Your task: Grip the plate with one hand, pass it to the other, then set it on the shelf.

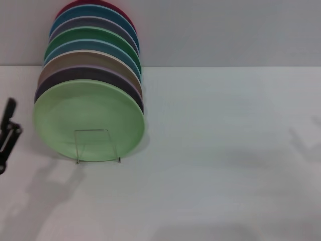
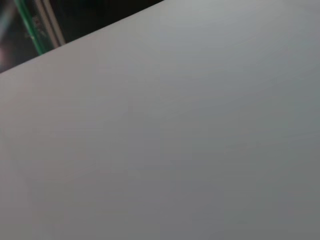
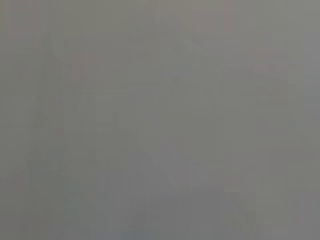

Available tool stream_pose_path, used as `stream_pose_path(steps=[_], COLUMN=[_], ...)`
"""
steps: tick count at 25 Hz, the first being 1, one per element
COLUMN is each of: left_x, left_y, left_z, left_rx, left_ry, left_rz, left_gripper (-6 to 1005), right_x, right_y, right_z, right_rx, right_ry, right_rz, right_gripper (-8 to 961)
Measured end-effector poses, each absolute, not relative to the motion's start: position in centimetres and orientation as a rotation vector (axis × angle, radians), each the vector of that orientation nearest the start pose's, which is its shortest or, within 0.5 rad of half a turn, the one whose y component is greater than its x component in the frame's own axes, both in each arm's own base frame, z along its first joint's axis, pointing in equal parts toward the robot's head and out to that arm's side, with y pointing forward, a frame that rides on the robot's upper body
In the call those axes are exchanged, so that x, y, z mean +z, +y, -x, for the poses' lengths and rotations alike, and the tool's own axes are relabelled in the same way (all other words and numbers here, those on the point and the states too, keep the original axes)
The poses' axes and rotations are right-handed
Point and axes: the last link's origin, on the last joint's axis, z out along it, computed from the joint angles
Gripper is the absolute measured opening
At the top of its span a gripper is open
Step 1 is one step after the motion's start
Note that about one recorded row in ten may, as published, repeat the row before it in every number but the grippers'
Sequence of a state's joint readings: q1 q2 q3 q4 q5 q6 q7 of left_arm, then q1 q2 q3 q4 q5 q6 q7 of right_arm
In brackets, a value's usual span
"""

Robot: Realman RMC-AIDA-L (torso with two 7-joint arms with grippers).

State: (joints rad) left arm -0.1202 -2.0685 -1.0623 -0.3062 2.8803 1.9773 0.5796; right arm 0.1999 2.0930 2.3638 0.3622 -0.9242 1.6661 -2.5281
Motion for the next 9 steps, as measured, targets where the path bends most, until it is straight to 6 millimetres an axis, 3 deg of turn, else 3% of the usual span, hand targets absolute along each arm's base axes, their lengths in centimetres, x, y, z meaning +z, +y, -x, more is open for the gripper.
stream_pose_path(steps=[9], left_x=[3.8], left_y=[18.5], left_z=[29.8], left_rx=[-0.569], left_ry=[0.457], left_rz=[1.242], left_gripper=[781], right_x=[6.6], right_y=[24.3], right_z=[-34.0], right_rx=[1.117], right_ry=[0.354], right_rz=[1.487], right_gripper=[809])
